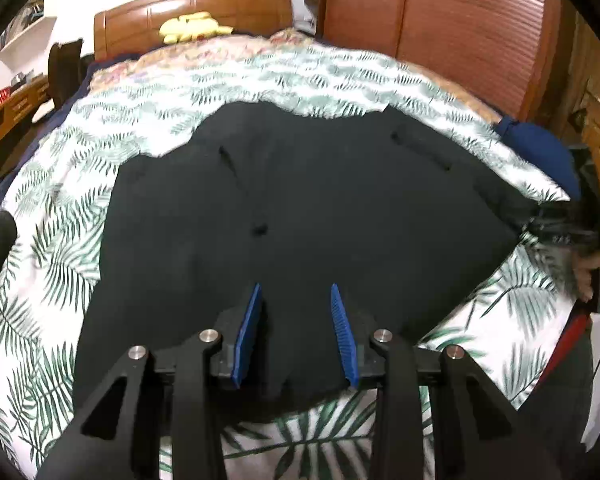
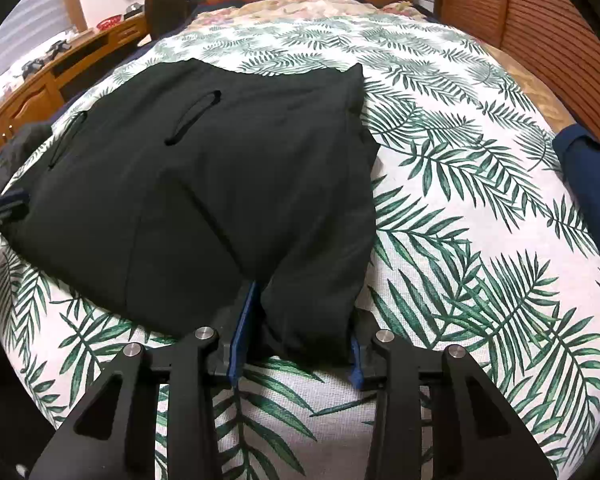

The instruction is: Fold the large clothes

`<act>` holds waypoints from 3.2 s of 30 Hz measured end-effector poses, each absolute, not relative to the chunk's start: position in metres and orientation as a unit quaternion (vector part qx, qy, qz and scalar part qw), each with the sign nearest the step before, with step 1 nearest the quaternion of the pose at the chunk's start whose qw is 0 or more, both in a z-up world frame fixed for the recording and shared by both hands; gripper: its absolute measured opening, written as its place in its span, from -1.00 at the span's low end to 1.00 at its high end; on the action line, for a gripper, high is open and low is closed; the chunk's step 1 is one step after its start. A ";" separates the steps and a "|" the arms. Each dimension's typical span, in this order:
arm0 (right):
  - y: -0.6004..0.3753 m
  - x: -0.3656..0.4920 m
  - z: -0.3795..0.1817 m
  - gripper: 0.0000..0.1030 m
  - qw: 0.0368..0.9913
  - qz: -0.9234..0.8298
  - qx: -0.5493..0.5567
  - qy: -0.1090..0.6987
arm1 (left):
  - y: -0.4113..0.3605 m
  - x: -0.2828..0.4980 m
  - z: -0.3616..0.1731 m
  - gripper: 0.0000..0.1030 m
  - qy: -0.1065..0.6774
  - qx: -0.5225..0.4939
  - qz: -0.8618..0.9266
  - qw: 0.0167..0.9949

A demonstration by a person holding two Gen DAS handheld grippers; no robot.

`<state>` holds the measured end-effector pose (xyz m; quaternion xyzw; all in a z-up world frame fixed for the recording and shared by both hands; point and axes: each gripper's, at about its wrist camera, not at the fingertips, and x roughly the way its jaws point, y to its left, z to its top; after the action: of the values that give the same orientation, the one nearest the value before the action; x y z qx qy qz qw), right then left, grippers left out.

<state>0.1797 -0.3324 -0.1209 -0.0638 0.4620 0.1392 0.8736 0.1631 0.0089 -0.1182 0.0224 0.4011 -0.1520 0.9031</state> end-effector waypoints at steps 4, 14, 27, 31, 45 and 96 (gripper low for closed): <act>-0.331 0.178 -0.122 -0.22 0.876 0.137 -0.067 0.458 | -0.004 0.166 -0.105 -0.34 0.380 0.016 -0.172 0.909; -0.335 0.176 -0.123 -0.21 0.879 0.143 -0.053 0.453 | -0.049 0.186 -0.116 -0.34 0.402 0.032 -0.203 0.892; -0.337 0.177 -0.121 -0.37 0.877 0.154 -0.041 0.454 | -0.066 0.197 -0.131 -0.33 0.423 0.044 -0.199 0.883; -0.342 0.170 -0.102 -0.67 0.895 0.158 -0.024 0.417 | -0.060 0.194 -0.125 -0.33 0.422 0.039 -0.202 0.883; -0.286 0.169 -0.003 -0.74 0.926 0.179 -0.031 0.332 | 0.029 0.146 -0.079 -0.33 0.355 0.018 -0.171 0.919; -0.113 0.155 -0.092 -0.09 0.866 0.280 -0.103 0.400 | 0.119 0.113 -0.073 -0.33 0.320 -0.030 -0.124 0.939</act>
<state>0.1551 -0.1129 -0.0922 -0.1030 0.4002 0.2801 0.8665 0.1130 0.1195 -0.0728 -0.0304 0.3198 -0.1241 0.9388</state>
